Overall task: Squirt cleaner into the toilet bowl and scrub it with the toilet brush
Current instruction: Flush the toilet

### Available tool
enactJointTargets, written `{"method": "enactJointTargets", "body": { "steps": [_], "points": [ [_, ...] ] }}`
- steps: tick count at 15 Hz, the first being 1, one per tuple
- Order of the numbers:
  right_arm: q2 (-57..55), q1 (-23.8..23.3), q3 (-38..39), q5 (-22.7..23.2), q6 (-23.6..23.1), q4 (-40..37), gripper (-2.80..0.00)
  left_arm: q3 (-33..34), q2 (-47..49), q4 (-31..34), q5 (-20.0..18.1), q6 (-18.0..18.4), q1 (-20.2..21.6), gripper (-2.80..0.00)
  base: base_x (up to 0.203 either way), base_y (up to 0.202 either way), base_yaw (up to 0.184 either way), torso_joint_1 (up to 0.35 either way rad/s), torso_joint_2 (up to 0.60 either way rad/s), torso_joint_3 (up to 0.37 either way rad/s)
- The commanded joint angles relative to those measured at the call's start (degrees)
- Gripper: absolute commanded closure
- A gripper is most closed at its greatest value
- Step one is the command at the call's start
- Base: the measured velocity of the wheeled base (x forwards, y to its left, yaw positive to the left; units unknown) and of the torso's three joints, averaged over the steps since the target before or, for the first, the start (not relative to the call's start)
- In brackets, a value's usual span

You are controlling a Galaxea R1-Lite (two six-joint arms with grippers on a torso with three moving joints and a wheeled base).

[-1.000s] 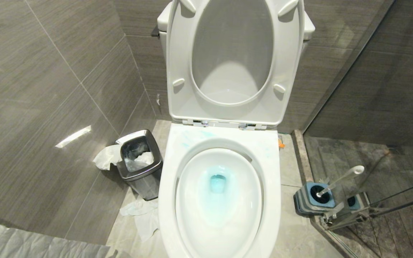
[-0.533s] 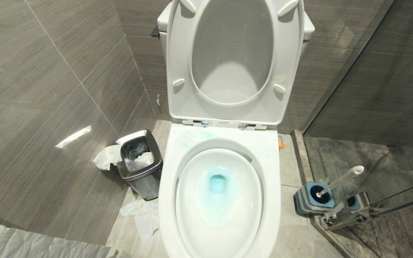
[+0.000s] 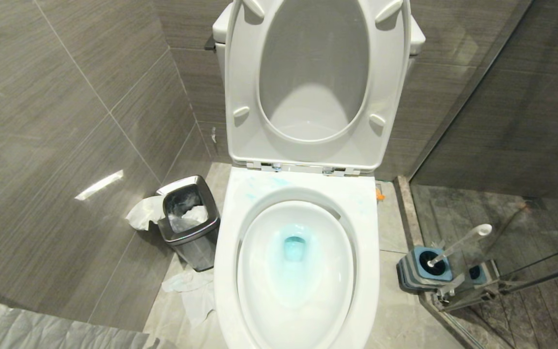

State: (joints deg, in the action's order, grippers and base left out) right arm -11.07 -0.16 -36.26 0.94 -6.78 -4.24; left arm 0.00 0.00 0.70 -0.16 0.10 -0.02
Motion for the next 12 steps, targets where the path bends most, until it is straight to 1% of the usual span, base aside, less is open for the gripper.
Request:
{"method": "enactJointTargets", "body": {
  "steps": [1,5,8,10,12],
  "points": [
    [5.7,0.3,4.9,0.0,0.0,-0.1,0.00,0.1,0.0,0.0,0.0,0.0,-0.1,0.00,0.000,0.000,0.000,0.000,0.00,0.000],
    [9.1,0.3,11.7,-0.6,1.7,0.3,0.00,0.1,0.0,0.0,0.0,0.0,0.0,0.00,0.000,0.000,0.000,0.000,0.00,0.000],
    [11.0,0.3,17.7,-0.6,2.4,2.0,0.00,0.1,0.0,0.0,0.0,0.0,-0.1,0.00,0.000,0.000,0.000,0.000,0.00,0.000],
    [11.1,0.3,23.4,-0.7,2.4,6.7,0.00,0.1,0.0,0.0,0.0,0.0,-0.1,0.00,0.000,0.000,0.000,0.000,0.00,0.000],
    [11.1,0.3,30.8,-0.7,2.3,12.8,0.00,0.1,0.0,0.0,0.0,0.0,0.0,0.00,0.000,0.000,0.000,0.000,0.00,0.000]
  ]
}}
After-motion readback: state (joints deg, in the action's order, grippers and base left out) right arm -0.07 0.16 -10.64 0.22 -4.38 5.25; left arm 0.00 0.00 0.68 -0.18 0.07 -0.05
